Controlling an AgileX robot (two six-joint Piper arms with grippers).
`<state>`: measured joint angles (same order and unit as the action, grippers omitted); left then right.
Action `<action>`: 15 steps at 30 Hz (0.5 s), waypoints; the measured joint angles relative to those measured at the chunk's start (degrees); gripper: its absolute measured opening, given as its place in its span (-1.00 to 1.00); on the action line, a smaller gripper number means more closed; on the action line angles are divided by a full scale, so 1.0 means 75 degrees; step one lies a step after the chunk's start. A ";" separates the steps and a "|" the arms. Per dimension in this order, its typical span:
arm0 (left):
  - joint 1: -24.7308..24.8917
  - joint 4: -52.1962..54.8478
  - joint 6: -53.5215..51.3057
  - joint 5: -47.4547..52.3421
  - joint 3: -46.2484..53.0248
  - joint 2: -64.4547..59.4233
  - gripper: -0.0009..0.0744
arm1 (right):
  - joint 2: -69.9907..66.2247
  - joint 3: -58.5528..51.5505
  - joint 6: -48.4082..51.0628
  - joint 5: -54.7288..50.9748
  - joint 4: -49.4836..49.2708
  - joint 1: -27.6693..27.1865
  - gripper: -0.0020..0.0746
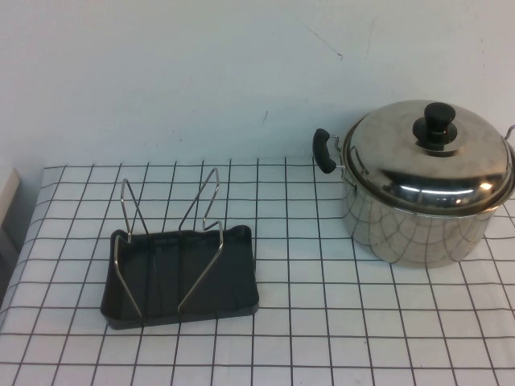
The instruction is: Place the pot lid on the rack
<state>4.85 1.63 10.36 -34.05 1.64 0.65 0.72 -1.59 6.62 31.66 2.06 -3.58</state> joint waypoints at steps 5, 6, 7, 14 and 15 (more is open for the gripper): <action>0.0000 0.0015 0.0000 -0.0361 0.0000 0.0000 -0.98 | 0.0000 0.0000 0.0000 0.1173 -0.0105 0.0000 -0.95; 0.0000 0.0014 0.0000 -0.0361 0.0000 0.0000 -0.98 | 0.0000 0.0000 0.0000 0.1281 -0.0105 0.0000 -0.95; 0.0000 0.0028 0.0000 -0.0361 0.0000 0.0000 -0.98 | 0.0000 0.0000 0.0000 0.1339 -0.0117 0.0000 -0.95; 0.0000 -0.0140 -0.0027 0.0247 -0.0019 0.0017 -0.98 | 0.0000 0.0332 0.0000 -0.0179 -0.0151 0.0000 -0.95; 0.0000 -0.0158 -0.0034 0.0807 -0.0094 0.0029 -0.98 | 0.0000 0.0644 -0.0031 -0.1118 -0.0151 0.0000 -0.95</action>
<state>4.85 0.44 10.10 -28.00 0.93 0.87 0.72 3.24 6.38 23.27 0.93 -3.58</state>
